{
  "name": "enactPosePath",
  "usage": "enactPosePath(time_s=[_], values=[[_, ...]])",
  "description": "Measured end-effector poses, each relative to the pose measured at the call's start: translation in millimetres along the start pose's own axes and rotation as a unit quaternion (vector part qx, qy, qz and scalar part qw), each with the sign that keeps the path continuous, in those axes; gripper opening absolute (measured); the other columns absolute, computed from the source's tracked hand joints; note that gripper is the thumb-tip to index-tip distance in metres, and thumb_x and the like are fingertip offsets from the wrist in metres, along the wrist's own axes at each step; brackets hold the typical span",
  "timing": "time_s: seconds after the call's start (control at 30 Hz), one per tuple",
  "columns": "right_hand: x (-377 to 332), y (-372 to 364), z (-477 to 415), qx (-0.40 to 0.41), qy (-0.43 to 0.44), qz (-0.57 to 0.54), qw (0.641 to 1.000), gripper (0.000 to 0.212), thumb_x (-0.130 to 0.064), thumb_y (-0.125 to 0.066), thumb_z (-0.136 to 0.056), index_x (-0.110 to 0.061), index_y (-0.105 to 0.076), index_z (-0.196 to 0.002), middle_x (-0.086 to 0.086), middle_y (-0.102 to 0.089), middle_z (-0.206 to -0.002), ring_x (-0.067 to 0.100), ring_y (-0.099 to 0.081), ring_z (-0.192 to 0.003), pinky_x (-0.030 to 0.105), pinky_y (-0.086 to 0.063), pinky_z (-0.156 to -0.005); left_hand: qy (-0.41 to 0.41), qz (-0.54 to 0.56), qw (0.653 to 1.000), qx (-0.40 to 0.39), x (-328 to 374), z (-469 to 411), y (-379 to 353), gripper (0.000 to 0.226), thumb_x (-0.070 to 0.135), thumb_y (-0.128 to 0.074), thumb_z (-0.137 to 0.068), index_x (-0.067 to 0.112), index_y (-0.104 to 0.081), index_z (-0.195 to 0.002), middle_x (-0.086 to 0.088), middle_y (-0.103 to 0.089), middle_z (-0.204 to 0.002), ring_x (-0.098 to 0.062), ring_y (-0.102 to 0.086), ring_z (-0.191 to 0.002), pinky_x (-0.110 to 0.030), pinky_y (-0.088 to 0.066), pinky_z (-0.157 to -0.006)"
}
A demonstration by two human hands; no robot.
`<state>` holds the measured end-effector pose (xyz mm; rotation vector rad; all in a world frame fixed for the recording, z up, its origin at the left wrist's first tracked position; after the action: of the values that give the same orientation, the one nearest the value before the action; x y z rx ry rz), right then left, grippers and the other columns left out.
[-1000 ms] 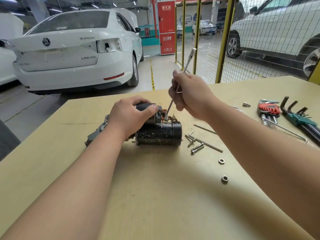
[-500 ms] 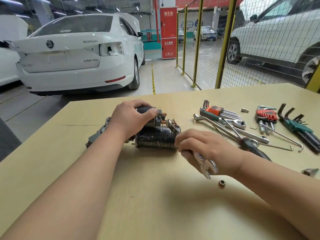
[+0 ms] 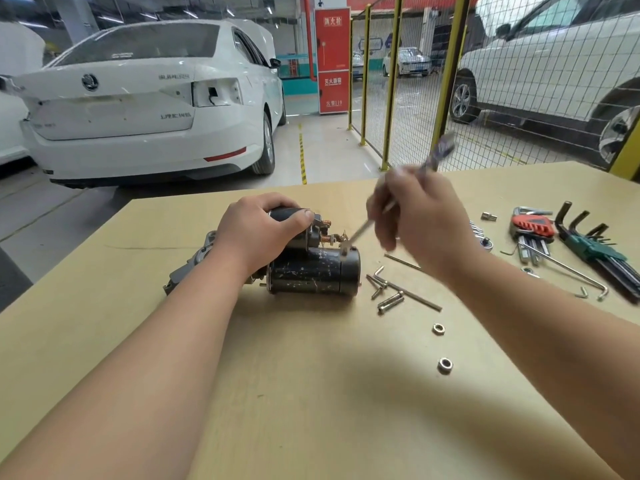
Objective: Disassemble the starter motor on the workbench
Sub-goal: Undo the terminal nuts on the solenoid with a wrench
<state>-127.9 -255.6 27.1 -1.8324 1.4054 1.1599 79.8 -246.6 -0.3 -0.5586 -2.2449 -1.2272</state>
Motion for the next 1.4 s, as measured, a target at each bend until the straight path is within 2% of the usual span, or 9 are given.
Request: enactPosePath(time_s=[0.07,0.2,0.4,0.5,0.9,1.1,1.2,1.3,1.4], values=[[9.8,3.0,-32.7,0.042,-0.094,-0.095,0.99,0.03,-0.023,-0.032,-0.103,-0.008,-0.048,-0.083,0.005,-0.054,-0.055,0.018,-0.039,-0.035,0.026,-0.029,-0.033,-0.009,0.004,1.0,0.001,0.9,2.9,1.1,0.036,0.067,-0.051,-0.063,0.04,-0.069,-0.078,0.022,-0.066,-0.078,-0.001,-0.059,-0.08,-0.023,-0.042,-0.062],[36.4,-8.5,-63.0,0.027,-0.244,-0.078,0.966,0.029,-0.035,-0.034,-0.102,-0.015,-0.046,-0.084,0.003,-0.052,-0.059,0.011,-0.038,-0.034,0.018,-0.029,-0.035,-0.013,0.018,1.0,0.007,-1.3,9.4,3.3,0.028,0.067,-0.052,-0.061,0.047,-0.066,-0.074,0.027,-0.066,-0.078,0.002,-0.06,-0.081,-0.021,-0.045,-0.065],[39.9,-19.0,-70.3,-0.052,-0.304,-0.022,0.951,0.029,-0.032,-0.032,-0.101,-0.018,-0.043,-0.078,0.0,-0.047,-0.058,0.008,-0.032,-0.031,0.016,-0.024,-0.031,-0.011,0.028,0.999,0.009,-0.9,12.6,3.7,0.027,0.067,-0.053,-0.059,0.048,-0.065,-0.073,0.031,-0.064,-0.077,0.007,-0.059,-0.081,-0.017,-0.044,-0.064],[45.2,-24.4,-62.4,-0.064,-0.322,0.03,0.944,0.03,-0.033,-0.034,-0.101,-0.016,-0.046,-0.08,0.002,-0.051,-0.057,0.009,-0.036,-0.033,0.015,-0.027,-0.032,-0.013,0.028,0.999,0.011,0.8,13.1,4.1,0.027,0.067,-0.053,-0.06,0.048,-0.065,-0.074,0.033,-0.063,-0.078,0.008,-0.058,-0.081,-0.019,-0.046,-0.066],[68.7,-39.2,-73.4,-0.057,-0.337,0.023,0.939,0.033,-0.036,-0.036,-0.1,-0.018,-0.045,-0.074,-0.003,-0.049,-0.048,0.008,-0.033,-0.031,0.013,-0.026,-0.033,-0.014,0.028,0.999,0.022,1.8,15.6,6.0,0.023,0.067,-0.052,-0.058,0.05,-0.063,-0.069,0.036,-0.062,-0.078,0.009,-0.058,-0.082,-0.019,-0.048,-0.066],[86.4,-44.5,-67.8,-0.065,-0.345,-0.078,0.933,0.034,-0.035,-0.032,-0.102,-0.018,-0.041,-0.073,-0.005,-0.045,-0.044,0.008,-0.028,-0.03,0.014,-0.024,-0.033,-0.014,0.03,0.999,0.024,2.0,17.1,6.7,0.022,0.067,-0.053,-0.058,0.05,-0.063,-0.069,0.039,-0.06,-0.081,0.011,-0.057,-0.083,-0.019,-0.048,-0.066],[84.8,-47.4,-66.4,-0.082,-0.348,-0.082,0.93,0.034,-0.034,-0.032,-0.102,-0.018,-0.041,-0.074,-0.004,-0.044,-0.047,0.007,-0.027,-0.031,0.015,-0.023,-0.032,-0.018,0.029,0.999,0.019,2.2,17.1,5.5,0.019,0.066,-0.053,-0.059,0.052,-0.062,-0.068,0.041,-0.059,-0.082,0.013,-0.055,-0.084,-0.019,-0.048,-0.065],[59.1,-39.6,-64.0,-0.072,-0.276,-0.118,0.951,0.032,-0.033,-0.033,-0.102,-0.016,-0.043,-0.077,-0.001,-0.045,-0.054,0.01,-0.03,-0.035,0.018,-0.025,-0.034,-0.016,0.032,0.999,0.016,2.5,14.8,5.8,0.019,0.066,-0.053,-0.06,0.056,-0.063,-0.072,0.041,-0.059,-0.082,0.014,-0.055,-0.084,-0.017,-0.044,-0.062],[17.3,-20.6,-29.6,-0.089,-0.102,-0.122,0.983,0.027,-0.026,-0.037,-0.101,-0.012,-0.048,-0.08,0.003,-0.054,-0.059,0.016,-0.044,-0.043,0.024,-0.037,-0.04,-0.014,0.031,0.999,0.007,1.7,11.8,5.3,0.017,0.068,-0.052,-0.059,0.063,-0.06,-0.074,0.043,-0.058,-0.081,0.016,-0.053,-0.083,-0.015,-0.041,-0.061]])
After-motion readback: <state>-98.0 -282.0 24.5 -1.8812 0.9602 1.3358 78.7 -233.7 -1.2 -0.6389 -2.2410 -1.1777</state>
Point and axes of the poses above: each hand's wrist, its own z-axis away from the middle knuckle, its own y-axis out of the back of the hand, x = y × z, the point moved 7 cm from there along -z, towards the middle knuckle
